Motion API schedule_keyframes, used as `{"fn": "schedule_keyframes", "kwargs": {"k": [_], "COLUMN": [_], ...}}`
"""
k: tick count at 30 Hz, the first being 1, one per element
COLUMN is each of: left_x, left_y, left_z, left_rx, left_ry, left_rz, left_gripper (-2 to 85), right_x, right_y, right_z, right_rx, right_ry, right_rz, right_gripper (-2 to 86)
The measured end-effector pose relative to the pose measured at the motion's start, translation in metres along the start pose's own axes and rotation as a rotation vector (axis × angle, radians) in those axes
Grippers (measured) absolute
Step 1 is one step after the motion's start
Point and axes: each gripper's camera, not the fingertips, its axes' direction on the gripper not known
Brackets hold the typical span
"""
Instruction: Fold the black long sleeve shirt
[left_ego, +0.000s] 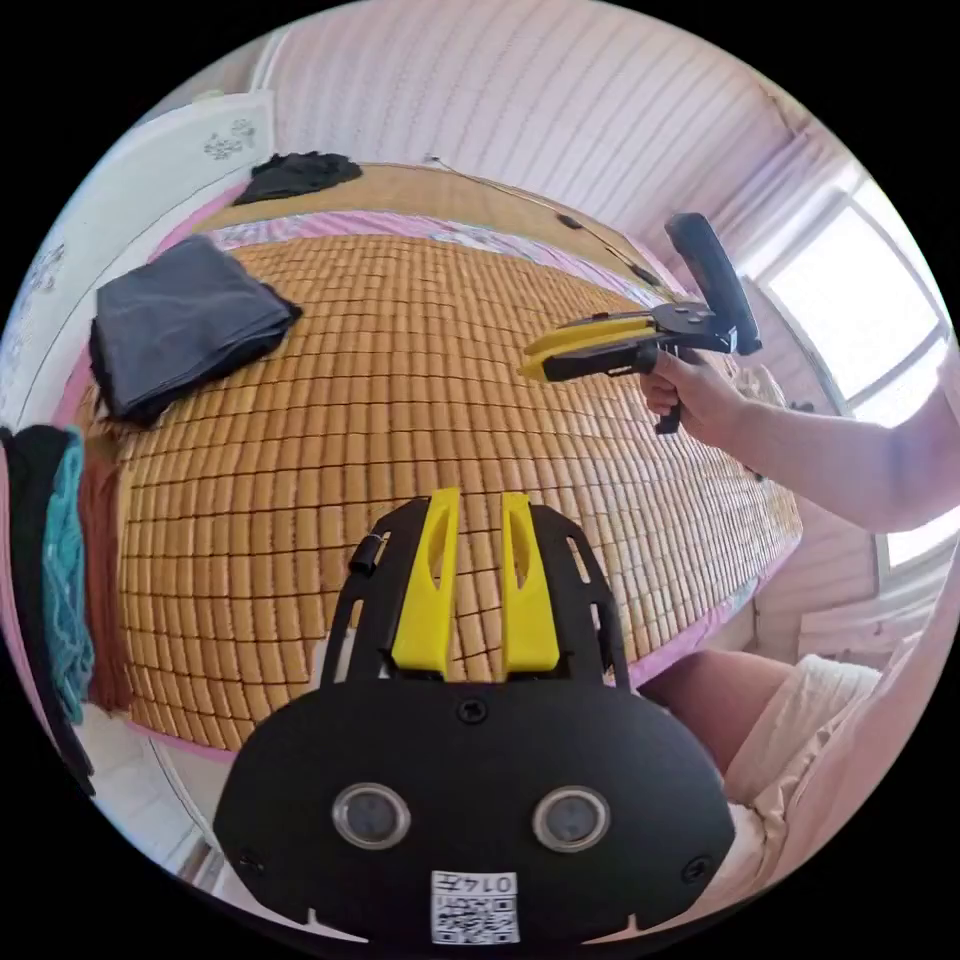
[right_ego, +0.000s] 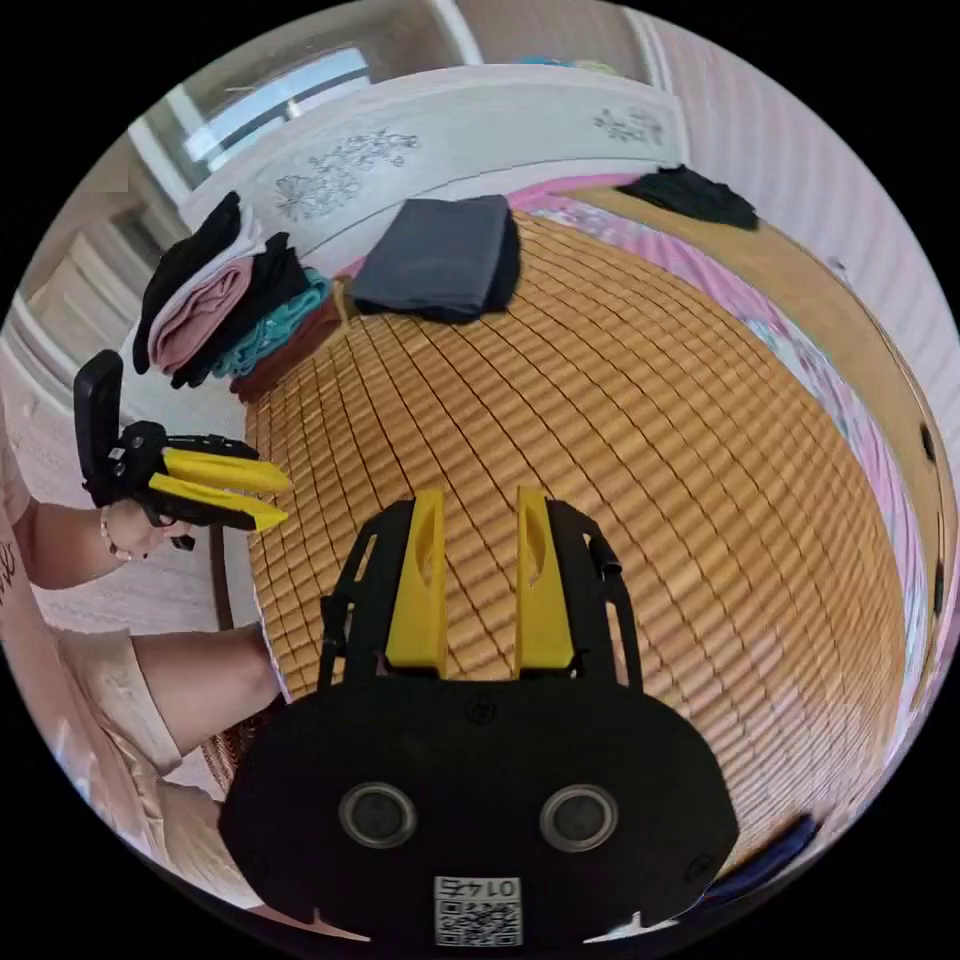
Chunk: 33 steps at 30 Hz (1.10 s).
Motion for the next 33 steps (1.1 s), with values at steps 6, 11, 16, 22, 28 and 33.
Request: {"fn": "schedule_keyframes", "kwargs": {"k": [6, 11, 16, 22, 28, 33], "left_x": [0.149, 0.268, 0.401, 0.556, 0.664, 0.671], "left_y": [-0.06, -0.11, -0.15, -0.15, -0.145, -0.145], "left_z": [0.089, 0.154, 0.235, 0.316, 0.415, 0.45], "left_rx": [-0.093, -0.112, -0.152, -0.117, -0.145, -0.369], "left_ry": [0.206, 0.274, 0.343, 0.409, 0.372, 0.5], "left_rz": [0.348, 0.602, 0.823, 1.044, 1.078, 0.958], "left_gripper": [6.6, 6.6, 7.7, 10.1, 12.4, 5.0], "right_x": [0.077, 0.131, 0.167, 0.213, 0.244, 0.206], "right_y": [0.215, 0.352, 0.438, 0.528, 0.598, 0.615], "right_z": [-0.14, -0.263, -0.347, -0.416, -0.44, -0.484], "right_rx": [-0.059, 0.009, 0.056, 0.18, 0.299, 0.369], "right_ry": [0.333, 0.549, 0.684, 0.723, 0.485, 0.457], "right_rz": [0.538, 0.869, 0.999, 1.231, 1.361, 1.261], "right_gripper": [9.5, 11.0, 14.6, 20.7, 12.6, 4.3]}}
